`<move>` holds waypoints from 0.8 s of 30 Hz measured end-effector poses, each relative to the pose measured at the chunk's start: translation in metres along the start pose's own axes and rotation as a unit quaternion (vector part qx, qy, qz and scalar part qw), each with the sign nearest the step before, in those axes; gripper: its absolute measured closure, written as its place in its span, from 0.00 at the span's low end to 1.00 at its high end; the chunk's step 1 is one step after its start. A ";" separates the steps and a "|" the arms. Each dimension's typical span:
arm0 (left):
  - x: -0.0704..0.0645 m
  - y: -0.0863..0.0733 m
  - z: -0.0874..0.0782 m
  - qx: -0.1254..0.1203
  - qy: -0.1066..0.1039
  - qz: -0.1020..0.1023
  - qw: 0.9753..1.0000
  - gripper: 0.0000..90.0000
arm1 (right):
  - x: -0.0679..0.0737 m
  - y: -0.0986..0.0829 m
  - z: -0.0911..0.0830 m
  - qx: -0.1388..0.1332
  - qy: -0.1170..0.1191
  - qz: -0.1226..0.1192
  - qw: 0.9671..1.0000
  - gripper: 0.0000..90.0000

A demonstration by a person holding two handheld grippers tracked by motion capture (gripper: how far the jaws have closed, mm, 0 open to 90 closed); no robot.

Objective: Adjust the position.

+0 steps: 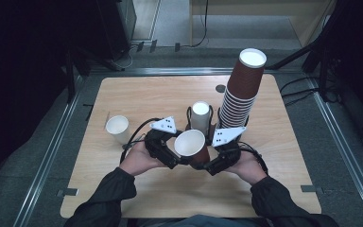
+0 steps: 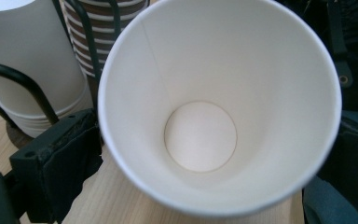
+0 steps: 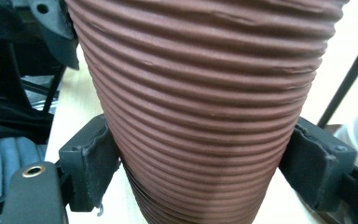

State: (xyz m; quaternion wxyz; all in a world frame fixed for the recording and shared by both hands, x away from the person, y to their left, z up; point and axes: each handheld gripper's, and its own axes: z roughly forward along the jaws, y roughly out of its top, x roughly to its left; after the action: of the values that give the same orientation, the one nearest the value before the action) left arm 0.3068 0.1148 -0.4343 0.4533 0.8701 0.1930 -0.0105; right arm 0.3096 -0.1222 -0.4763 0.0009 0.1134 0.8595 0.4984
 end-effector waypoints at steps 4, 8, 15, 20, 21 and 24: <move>-0.002 0.002 0.004 -0.005 0.000 0.003 1.000 0.00 | 0.001 0.000 0.005 0.000 0.006 0.002 1.000 0.21; -0.004 0.002 0.007 -0.006 0.001 0.011 1.000 0.00 | 0.002 0.000 0.008 0.001 0.011 0.007 1.000 0.21; -0.004 0.001 0.004 -0.017 0.012 0.009 1.000 0.08 | 0.002 0.001 0.008 -0.001 0.007 0.002 1.000 0.21; -0.004 0.000 0.004 -0.018 0.011 0.009 1.000 0.12 | 0.002 0.001 0.006 0.004 0.006 0.005 1.000 0.21; -0.005 0.000 0.004 -0.018 0.012 0.012 1.000 0.12 | 0.002 0.001 0.005 0.004 0.002 0.000 1.000 0.21; -0.004 0.001 0.004 -0.019 0.008 0.008 1.000 0.12 | 0.003 0.003 0.004 0.011 0.002 0.002 1.000 0.21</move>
State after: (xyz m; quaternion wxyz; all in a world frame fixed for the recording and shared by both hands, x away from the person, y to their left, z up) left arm 0.3037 0.1100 -0.4353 0.4679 0.8631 0.1901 0.0038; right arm 0.3079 -0.1164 -0.4758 -0.0032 0.1135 0.8646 0.4894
